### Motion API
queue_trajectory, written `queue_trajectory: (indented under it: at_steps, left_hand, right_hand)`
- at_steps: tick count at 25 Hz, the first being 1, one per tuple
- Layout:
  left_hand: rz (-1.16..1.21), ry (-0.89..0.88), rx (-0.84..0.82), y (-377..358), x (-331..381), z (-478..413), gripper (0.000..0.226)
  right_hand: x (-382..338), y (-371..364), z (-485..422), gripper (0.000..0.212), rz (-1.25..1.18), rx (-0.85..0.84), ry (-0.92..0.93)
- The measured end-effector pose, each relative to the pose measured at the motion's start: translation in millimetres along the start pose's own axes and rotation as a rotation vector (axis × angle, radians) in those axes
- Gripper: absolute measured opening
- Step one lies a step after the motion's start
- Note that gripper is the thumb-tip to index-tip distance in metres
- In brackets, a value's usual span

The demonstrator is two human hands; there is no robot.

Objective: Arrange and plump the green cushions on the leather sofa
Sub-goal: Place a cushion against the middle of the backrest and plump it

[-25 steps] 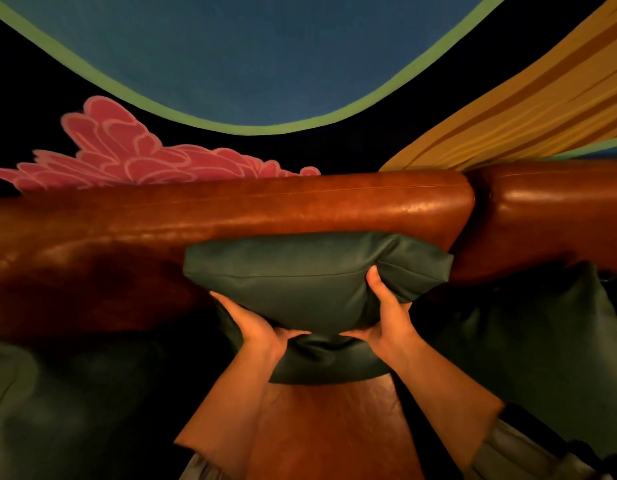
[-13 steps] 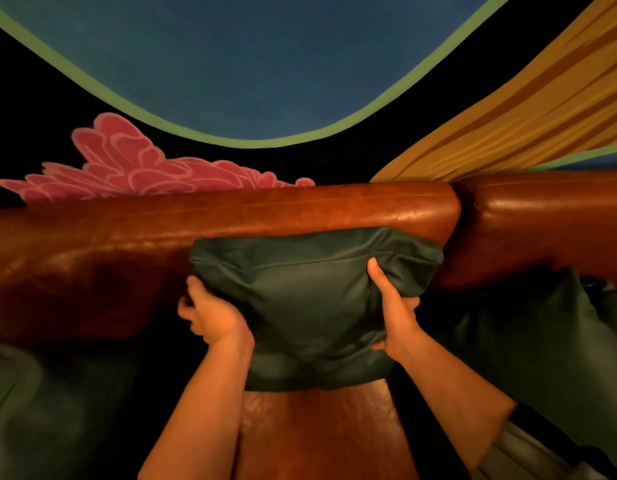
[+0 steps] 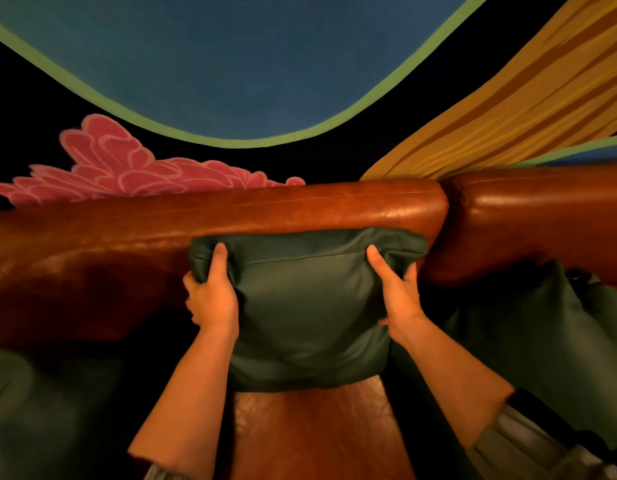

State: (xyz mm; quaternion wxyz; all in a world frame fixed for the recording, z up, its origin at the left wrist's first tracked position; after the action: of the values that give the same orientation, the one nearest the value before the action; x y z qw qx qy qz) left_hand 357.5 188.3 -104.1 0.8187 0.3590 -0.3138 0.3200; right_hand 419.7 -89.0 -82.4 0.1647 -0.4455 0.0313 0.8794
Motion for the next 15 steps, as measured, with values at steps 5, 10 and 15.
queue_trajectory:
  at_steps: [5, 10, 15]
  left_hand:
    - [0.068, 0.024, -0.018, -4, 10, 4, 0.098]
    - [0.129, 0.03, -0.032, 10, 7, 18, 0.107]
    - [0.241, 0.027, 0.0, 27, 2, 18, 0.097]
  right_hand:
    - [-17, -1, 6, 0.083, 0.161, -0.146, -0.16]
    - [-15, 3, 17, 0.071, 0.193, -0.233, -0.208]
    - [-17, -10, 27, 0.076, 0.196, -0.285, -0.189]
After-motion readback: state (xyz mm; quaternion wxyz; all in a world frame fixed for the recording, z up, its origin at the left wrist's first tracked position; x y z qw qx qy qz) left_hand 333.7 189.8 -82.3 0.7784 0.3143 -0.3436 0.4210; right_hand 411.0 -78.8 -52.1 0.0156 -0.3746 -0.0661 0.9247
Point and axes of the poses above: each hand's wrist, its own z-axis away from the middle knuckle, its own y-axis out of the back of the hand, x = y × z, the point moved 3 cm from there along -z, towards the middle knuckle, and after that the axes turned 4 degrees about -z, right-handed, at the moved point
